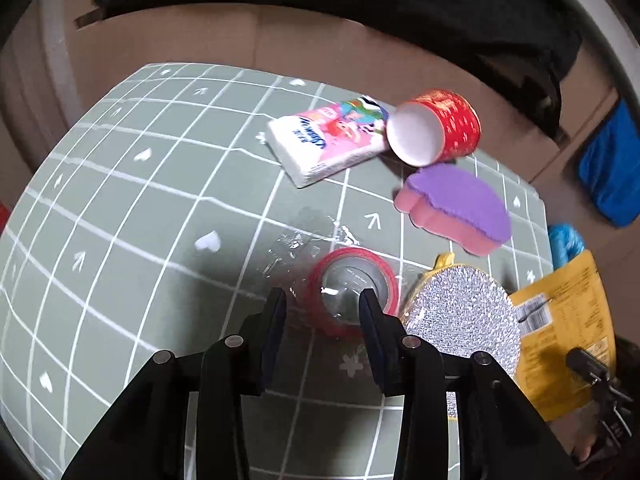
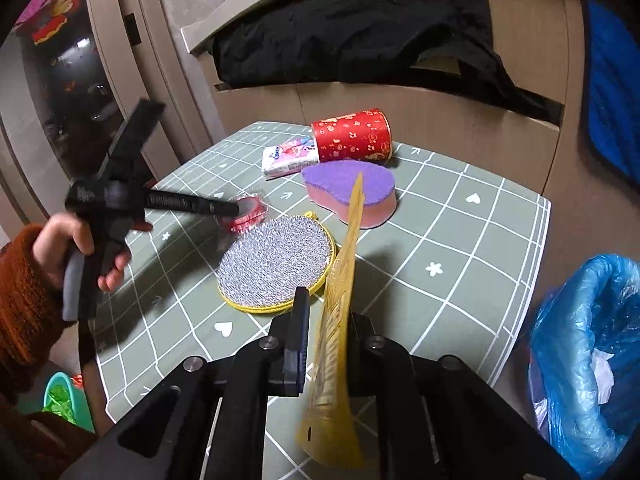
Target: Collect trash
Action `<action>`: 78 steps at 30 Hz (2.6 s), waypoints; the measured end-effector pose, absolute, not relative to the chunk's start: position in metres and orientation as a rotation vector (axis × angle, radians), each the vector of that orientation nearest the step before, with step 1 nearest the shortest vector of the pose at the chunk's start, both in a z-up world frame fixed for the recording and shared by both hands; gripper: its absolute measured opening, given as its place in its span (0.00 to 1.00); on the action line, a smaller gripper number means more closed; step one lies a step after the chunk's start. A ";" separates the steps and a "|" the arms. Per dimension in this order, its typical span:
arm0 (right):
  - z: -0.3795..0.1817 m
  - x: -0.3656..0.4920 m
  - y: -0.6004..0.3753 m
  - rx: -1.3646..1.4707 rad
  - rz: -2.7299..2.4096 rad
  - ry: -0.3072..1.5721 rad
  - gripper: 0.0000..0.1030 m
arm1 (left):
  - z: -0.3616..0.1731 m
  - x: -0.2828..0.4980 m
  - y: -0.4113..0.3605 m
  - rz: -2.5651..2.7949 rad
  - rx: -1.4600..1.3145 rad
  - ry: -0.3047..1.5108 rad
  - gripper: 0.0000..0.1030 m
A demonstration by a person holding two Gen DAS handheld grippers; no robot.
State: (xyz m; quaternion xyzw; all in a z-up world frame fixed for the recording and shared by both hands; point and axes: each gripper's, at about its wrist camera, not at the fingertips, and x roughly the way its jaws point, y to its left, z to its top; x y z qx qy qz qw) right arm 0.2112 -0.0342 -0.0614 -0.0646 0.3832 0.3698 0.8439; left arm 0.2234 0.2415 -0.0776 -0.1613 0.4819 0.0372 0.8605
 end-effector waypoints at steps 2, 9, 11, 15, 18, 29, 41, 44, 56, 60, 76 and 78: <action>-0.061 0.210 -0.033 -0.142 0.783 0.809 0.12 | -0.071 0.213 0.248 0.077 -0.403 0.959 0.38; -0.072 0.209 -0.032 -0.127 0.797 0.843 0.12 | -0.071 0.213 0.258 0.079 -0.582 0.959 0.38; -0.073 0.208 -0.032 -0.114 0.799 0.849 0.13 | -0.075 0.221 0.255 0.101 -0.605 0.959 0.38; -0.071 0.201 -0.034 -0.118 0.805 0.840 0.13 | -0.079 0.249 0.229 0.077 -0.553 0.978 0.39; -0.072 0.199 -0.035 -0.130 0.776 0.840 0.23 | -0.074 0.262 0.199 0.108 -0.326 0.959 0.42; -0.065 0.213 -0.046 -0.132 0.730 0.834 0.23 | -0.068 0.235 0.207 0.140 -0.429 1.028 0.41; -0.071 0.219 -0.058 -0.051 0.799 0.884 0.04 | -0.083 0.200 0.231 0.045 -0.790 1.047 0.40; -0.074 0.217 -0.060 -0.044 0.796 0.895 0.04 | -0.083 0.216 0.218 0.051 -0.767 1.023 0.40; -0.077 0.211 -0.072 -0.021 0.773 0.894 0.04 | -0.077 0.261 0.182 0.150 -0.423 0.922 0.24; -0.069 0.208 -0.074 -0.011 0.774 0.862 0.04 | -0.064 0.246 0.188 0.138 -0.407 0.869 0.19; -0.039 0.197 -0.054 -0.058 0.804 0.801 0.02 | -0.017 0.199 0.190 0.111 -0.305 0.715 0.11; -0.035 0.196 -0.054 -0.062 0.798 0.792 0.02 | -0.009 0.194 0.191 0.103 -0.303 0.691 0.11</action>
